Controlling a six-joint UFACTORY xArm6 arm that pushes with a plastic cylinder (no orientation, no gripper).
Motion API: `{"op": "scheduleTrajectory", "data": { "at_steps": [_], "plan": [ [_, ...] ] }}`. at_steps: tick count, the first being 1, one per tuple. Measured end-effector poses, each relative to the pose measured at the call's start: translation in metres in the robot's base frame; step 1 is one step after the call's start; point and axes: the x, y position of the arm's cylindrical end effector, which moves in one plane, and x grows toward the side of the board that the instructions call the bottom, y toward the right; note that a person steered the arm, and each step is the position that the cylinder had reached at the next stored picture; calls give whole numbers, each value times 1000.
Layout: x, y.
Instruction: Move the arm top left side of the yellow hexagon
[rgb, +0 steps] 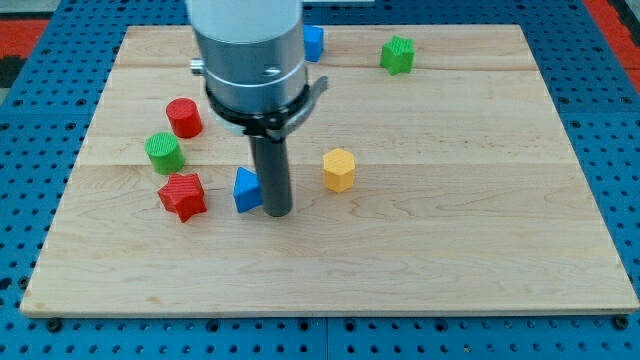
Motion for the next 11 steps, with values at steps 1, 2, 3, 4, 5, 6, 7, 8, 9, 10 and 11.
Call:
{"op": "scheduleTrajectory", "data": {
  "at_steps": [1,2,3,4,5,6,7,8,9,10,11],
  "plan": [
    [14,58],
    [-37,194],
    [-126,246],
    [-145,246],
    [-146,246],
    [-145,164],
    [-145,114],
    [-145,102],
    [-140,42],
    [-104,-8],
    [-66,-63]
  ]
}}
